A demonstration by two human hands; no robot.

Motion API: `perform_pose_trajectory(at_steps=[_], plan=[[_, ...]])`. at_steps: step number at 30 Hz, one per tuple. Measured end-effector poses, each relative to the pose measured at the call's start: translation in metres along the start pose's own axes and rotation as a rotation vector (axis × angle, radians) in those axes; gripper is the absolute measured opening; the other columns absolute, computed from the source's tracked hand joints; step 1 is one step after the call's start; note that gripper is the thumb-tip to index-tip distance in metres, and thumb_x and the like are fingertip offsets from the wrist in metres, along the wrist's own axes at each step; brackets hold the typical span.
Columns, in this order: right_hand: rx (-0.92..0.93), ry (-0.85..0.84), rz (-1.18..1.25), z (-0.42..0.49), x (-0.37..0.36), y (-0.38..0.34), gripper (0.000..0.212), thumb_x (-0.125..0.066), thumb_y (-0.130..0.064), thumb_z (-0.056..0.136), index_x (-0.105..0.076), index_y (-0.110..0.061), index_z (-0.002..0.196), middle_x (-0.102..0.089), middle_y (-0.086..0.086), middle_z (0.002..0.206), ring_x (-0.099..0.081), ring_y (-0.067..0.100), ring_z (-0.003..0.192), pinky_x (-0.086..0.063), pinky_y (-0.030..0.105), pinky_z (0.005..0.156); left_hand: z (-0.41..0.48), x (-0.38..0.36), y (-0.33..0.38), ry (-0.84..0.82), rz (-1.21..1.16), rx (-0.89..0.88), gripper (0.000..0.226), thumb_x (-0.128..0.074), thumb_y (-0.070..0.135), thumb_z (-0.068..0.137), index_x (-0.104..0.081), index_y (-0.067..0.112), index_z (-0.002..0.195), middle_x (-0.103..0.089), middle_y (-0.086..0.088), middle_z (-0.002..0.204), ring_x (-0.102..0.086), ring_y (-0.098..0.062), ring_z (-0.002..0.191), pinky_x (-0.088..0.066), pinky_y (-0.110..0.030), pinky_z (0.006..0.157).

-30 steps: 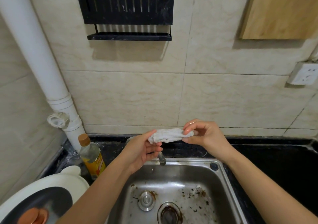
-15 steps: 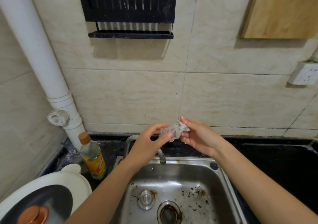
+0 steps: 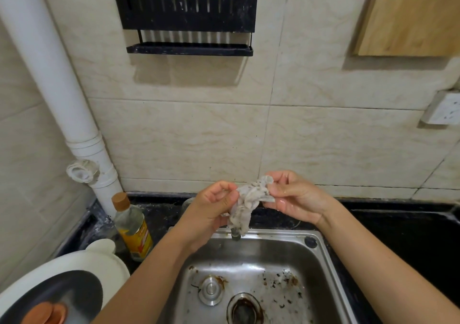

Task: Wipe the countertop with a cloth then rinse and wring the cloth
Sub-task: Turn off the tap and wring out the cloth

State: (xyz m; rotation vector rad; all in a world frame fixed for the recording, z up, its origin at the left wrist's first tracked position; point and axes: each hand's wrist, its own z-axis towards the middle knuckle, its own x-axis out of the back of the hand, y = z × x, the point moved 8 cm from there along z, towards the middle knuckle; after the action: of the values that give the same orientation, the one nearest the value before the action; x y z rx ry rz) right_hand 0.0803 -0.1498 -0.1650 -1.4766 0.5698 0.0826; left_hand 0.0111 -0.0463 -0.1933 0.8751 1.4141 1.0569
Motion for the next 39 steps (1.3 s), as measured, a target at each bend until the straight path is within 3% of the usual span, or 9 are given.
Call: perform_pose_trajectory(at_steps=[5,8,13,19,22,27,31,34,39], plan=[[-0.084,-0.009,-0.164,-0.001,0.004,-0.007,0.028,-0.087,-0.014,0.065,-0.073,-0.004,0.087,-0.073,0.010,0.088,-0.069,0.019,0.084,-0.056,0.027,0.079,0.001,0.006,-0.004,-0.053,-0.177,0.034,0.032,-0.075,0.033,0.076,-0.069,0.014,0.100,-0.066,-0.014,0.110,-0.063,-0.026,0.094,-0.055,-0.046,0.081],[-0.063,0.185,-0.325,0.004,0.015,-0.015,0.016,-0.075,-0.018,0.080,-0.067,-0.006,0.089,-0.068,0.008,0.092,-0.063,0.019,0.087,-0.050,0.032,0.083,0.000,0.012,-0.010,-0.024,-0.061,0.093,0.031,-0.057,0.031,0.090,-0.064,0.016,0.115,-0.063,-0.013,0.118,-0.059,-0.026,0.100,-0.050,-0.049,0.086],[-0.069,0.455,-0.638,0.018,0.017,-0.006,0.016,-0.052,-0.016,0.099,-0.058,-0.001,0.094,-0.063,0.015,0.078,-0.058,0.017,0.062,-0.052,0.029,0.062,-0.001,0.005,-0.018,0.009,0.128,0.128,0.051,-0.037,0.063,0.089,-0.053,0.035,0.129,-0.057,0.014,0.131,-0.050,-0.004,0.123,-0.042,-0.048,0.100],[-0.079,0.401,-0.543,0.029,0.009,-0.029,0.013,-0.065,-0.013,0.089,-0.063,-0.003,0.080,-0.057,0.007,0.064,-0.044,0.011,0.051,-0.041,0.022,0.053,0.011,0.020,0.013,0.231,0.182,0.010,0.022,-0.058,0.024,0.092,-0.066,0.018,0.111,-0.072,-0.002,0.106,-0.066,-0.019,0.104,-0.047,-0.042,0.098],[-0.074,0.286,-0.519,0.034,0.000,-0.059,0.015,-0.071,-0.012,0.079,-0.062,0.000,0.075,-0.050,0.005,0.058,-0.037,0.011,0.049,-0.033,0.019,0.050,0.024,0.027,0.049,0.167,0.172,-0.011,0.022,-0.055,0.012,0.091,-0.065,0.006,0.110,-0.070,-0.012,0.110,-0.066,-0.025,0.103,-0.050,-0.043,0.096],[-0.059,0.250,-1.017,0.044,-0.016,-0.125,0.012,-0.079,-0.015,0.077,-0.071,-0.005,0.075,-0.056,0.006,0.064,-0.047,0.012,0.057,-0.041,0.021,0.055,0.040,0.019,0.116,0.035,0.324,-0.057,0.021,-0.053,0.002,0.091,-0.068,0.012,0.101,-0.073,-0.006,0.100,-0.068,-0.020,0.093,-0.056,-0.029,0.076],[0.136,0.357,-1.127,0.053,-0.033,-0.167,0.012,-0.065,-0.015,0.091,-0.068,-0.006,0.083,-0.063,0.001,0.072,-0.058,0.011,0.069,-0.051,0.028,0.067,0.040,-0.003,0.149,-0.135,0.551,-0.038,0.040,-0.055,-0.002,0.072,-0.066,0.008,0.110,-0.071,-0.008,0.098,-0.066,-0.019,0.089,-0.057,-0.030,0.073],[0.268,0.519,-0.946,0.059,-0.040,-0.164,0.019,-0.049,-0.017,0.100,-0.055,-0.008,0.084,-0.063,0.004,0.076,-0.063,0.016,0.070,-0.056,0.031,0.066,0.044,-0.006,0.171,-0.047,0.638,-0.077,0.038,-0.052,0.004,0.064,-0.068,0.001,0.099,-0.071,-0.007,0.087,-0.066,-0.015,0.078,-0.057,-0.030,0.070],[0.535,0.880,-1.081,0.051,-0.047,-0.169,0.021,-0.040,-0.024,0.103,-0.045,-0.011,0.087,-0.051,-0.003,0.076,-0.050,0.010,0.067,-0.037,0.012,0.051,0.052,0.001,0.192,0.148,0.537,-0.121,0.018,-0.048,-0.002,0.083,-0.064,0.002,0.090,-0.067,-0.008,0.079,-0.064,-0.015,0.069,-0.057,-0.032,0.067]])
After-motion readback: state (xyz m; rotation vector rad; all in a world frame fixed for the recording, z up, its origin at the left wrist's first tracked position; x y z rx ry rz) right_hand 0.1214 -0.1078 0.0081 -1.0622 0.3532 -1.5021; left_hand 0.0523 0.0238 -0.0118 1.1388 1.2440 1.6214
